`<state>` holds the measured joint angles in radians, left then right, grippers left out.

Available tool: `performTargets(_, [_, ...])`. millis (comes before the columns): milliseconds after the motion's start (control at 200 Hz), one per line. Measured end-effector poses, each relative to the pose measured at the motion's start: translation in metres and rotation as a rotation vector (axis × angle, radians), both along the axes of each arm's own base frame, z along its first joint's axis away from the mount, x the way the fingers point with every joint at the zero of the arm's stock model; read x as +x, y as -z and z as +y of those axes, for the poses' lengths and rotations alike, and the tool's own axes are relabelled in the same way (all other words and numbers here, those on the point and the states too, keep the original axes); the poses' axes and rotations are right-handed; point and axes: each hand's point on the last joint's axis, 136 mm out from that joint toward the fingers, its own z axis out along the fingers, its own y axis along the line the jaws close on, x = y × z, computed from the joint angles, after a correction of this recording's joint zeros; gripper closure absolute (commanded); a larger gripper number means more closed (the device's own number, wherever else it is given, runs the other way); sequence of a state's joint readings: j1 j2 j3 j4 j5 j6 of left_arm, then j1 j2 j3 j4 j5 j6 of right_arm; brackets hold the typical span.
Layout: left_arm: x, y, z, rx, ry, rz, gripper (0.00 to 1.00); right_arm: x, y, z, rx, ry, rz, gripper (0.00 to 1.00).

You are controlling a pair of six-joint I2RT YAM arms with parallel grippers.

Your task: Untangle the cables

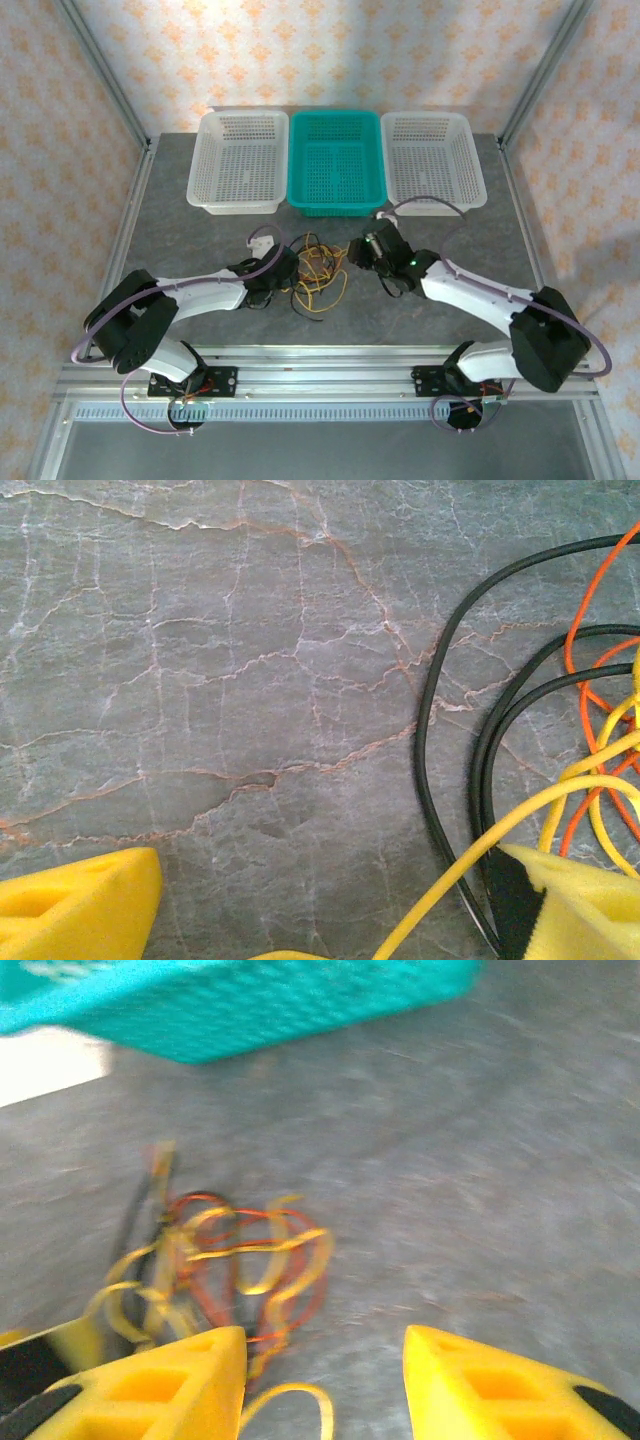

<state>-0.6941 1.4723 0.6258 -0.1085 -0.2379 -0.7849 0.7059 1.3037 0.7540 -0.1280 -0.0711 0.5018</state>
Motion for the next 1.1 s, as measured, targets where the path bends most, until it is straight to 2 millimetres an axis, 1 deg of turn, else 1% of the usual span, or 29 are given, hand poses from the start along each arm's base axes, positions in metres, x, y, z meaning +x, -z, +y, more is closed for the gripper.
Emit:
performTargets(45, [0.000,0.000,0.000,-0.002,0.001,0.000,0.14,-0.001,-0.008,0.012,0.013,-0.090,-0.039,0.56])
performTargets(135, [0.000,0.000,-0.001,-0.005,0.003,0.002,0.14,-0.007,-0.009,0.026,0.006,-0.223,-0.062,0.58])
performTargets(265, [0.000,0.000,-0.002,-0.011,0.006,0.004,0.14,-0.018,0.005,0.041,-0.026,-0.386,-0.047,0.60])
performTargets(385, [0.000,0.000,-0.003,-0.014,0.007,0.003,0.14,-0.021,0.018,0.050,-0.058,-0.484,-0.027,0.63])
performTargets(506, [0.000,0.000,-0.005,-0.022,0.010,0.002,0.14,-0.020,0.023,0.055,-0.081,-0.526,-0.027,0.64])
performTargets(681, [0.001,-0.001,-0.005,-0.024,0.010,-0.001,0.14,-0.012,0.027,0.062,-0.106,-0.552,-0.032,0.63])
performTargets(916, [0.002,-0.001,-0.006,-0.028,0.011,-0.005,0.14,-0.006,0.042,0.070,-0.121,-0.576,-0.004,0.61])
performTargets(1031, [0.000,0.001,-0.004,-0.027,0.011,-0.003,0.14,-0.003,0.048,0.074,-0.120,-0.581,0.009,0.62])
performTargets(1101, [0.000,0.002,-0.005,-0.028,0.012,-0.001,0.14,-0.001,0.048,0.076,-0.119,-0.581,0.007,0.65])
